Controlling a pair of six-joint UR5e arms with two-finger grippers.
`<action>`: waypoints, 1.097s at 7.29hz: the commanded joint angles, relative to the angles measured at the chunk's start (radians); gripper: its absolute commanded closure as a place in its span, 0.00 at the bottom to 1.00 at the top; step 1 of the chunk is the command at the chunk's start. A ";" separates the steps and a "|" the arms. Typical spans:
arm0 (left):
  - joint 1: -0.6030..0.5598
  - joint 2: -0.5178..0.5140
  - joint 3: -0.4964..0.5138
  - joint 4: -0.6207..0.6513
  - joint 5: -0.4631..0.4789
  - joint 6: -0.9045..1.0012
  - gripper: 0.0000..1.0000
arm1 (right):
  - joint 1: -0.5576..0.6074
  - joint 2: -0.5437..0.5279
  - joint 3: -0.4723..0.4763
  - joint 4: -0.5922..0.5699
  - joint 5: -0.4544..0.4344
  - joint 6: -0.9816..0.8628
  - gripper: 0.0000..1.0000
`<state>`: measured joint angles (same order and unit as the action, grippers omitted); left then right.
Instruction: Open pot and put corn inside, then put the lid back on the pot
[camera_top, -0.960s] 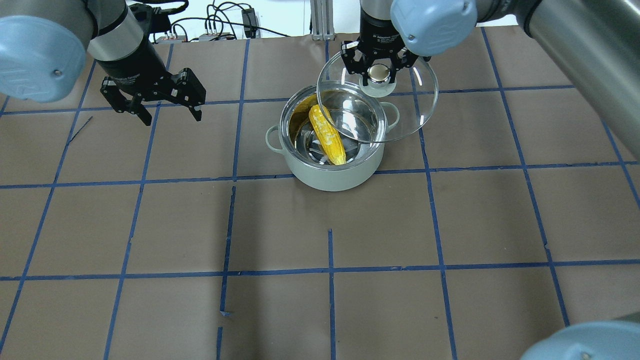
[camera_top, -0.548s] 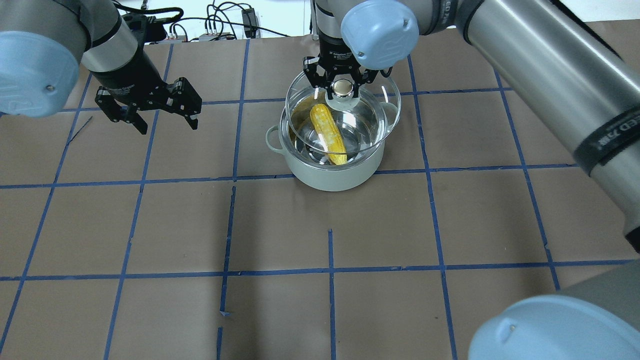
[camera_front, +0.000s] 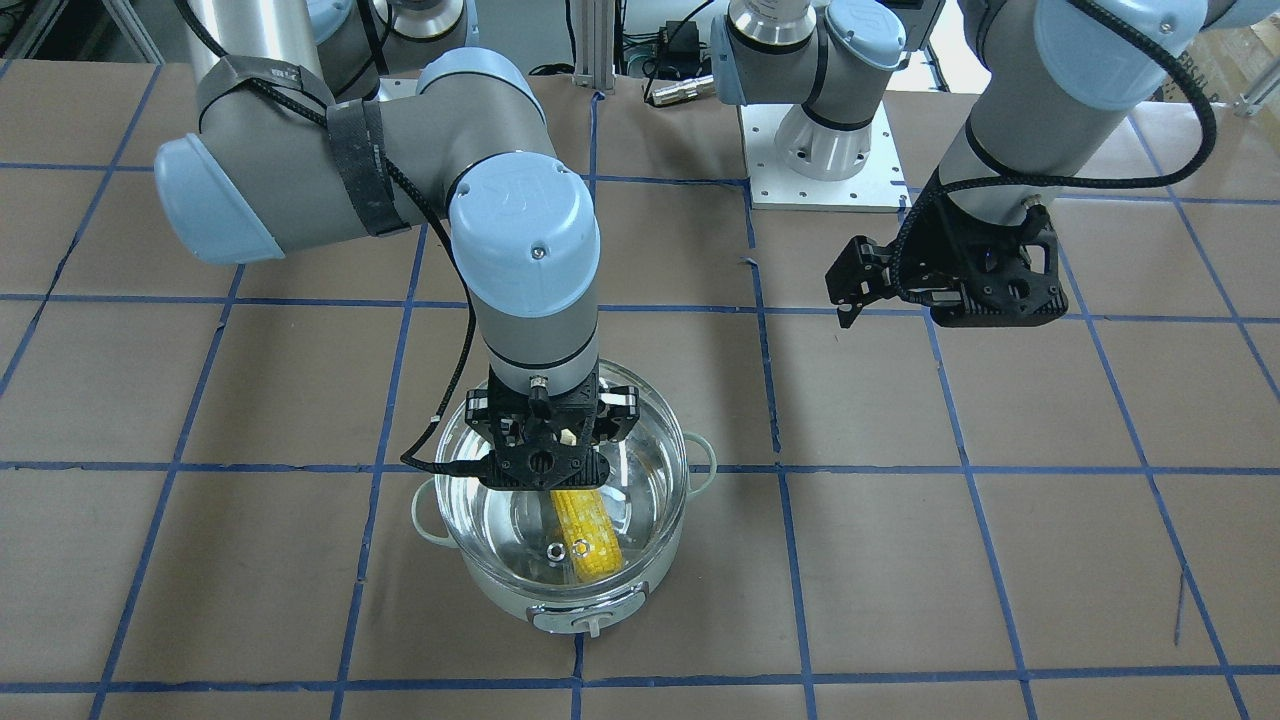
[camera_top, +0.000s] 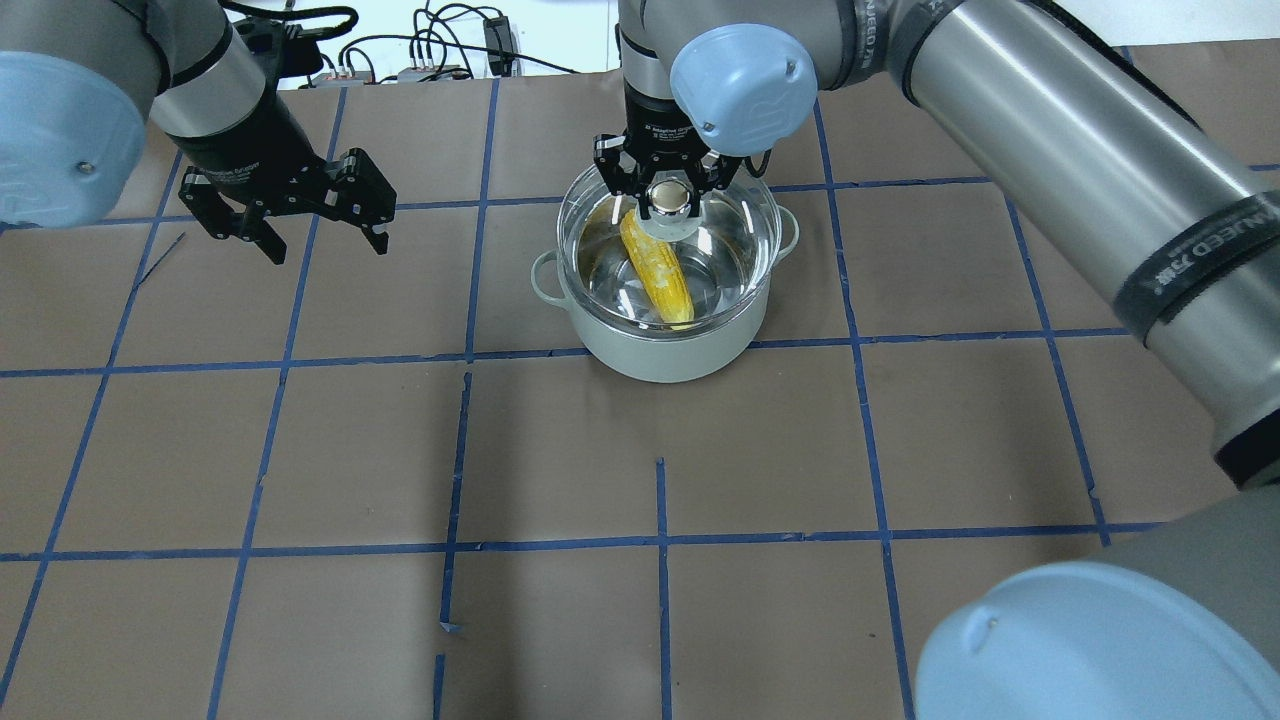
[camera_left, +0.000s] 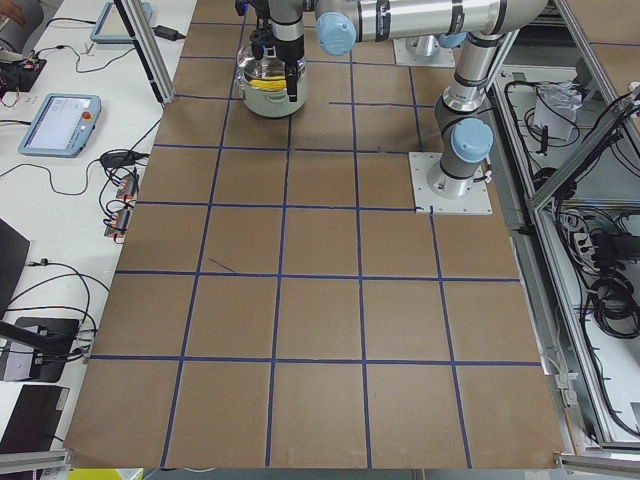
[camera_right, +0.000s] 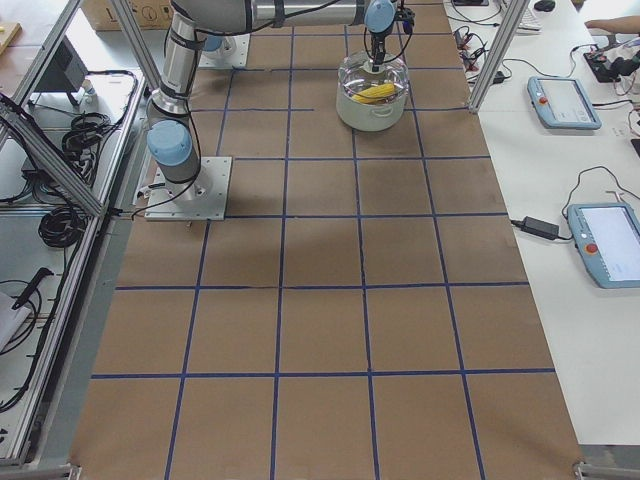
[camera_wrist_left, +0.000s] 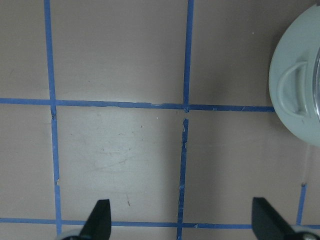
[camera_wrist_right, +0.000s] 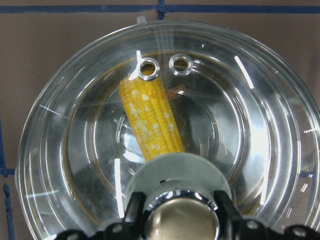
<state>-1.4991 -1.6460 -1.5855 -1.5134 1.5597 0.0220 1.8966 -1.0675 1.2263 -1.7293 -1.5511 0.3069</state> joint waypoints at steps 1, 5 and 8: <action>-0.003 0.000 0.002 -0.001 0.000 -0.007 0.00 | 0.002 0.009 0.001 0.000 0.000 0.003 0.91; -0.024 0.052 -0.014 -0.021 -0.001 -0.014 0.00 | 0.006 0.024 0.001 0.000 -0.004 0.000 0.91; -0.069 0.049 -0.016 -0.019 0.000 -0.031 0.00 | 0.002 0.024 0.001 0.000 0.000 0.001 0.90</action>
<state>-1.5537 -1.5983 -1.6003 -1.5327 1.5614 -0.0008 1.8997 -1.0436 1.2274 -1.7288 -1.5520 0.3072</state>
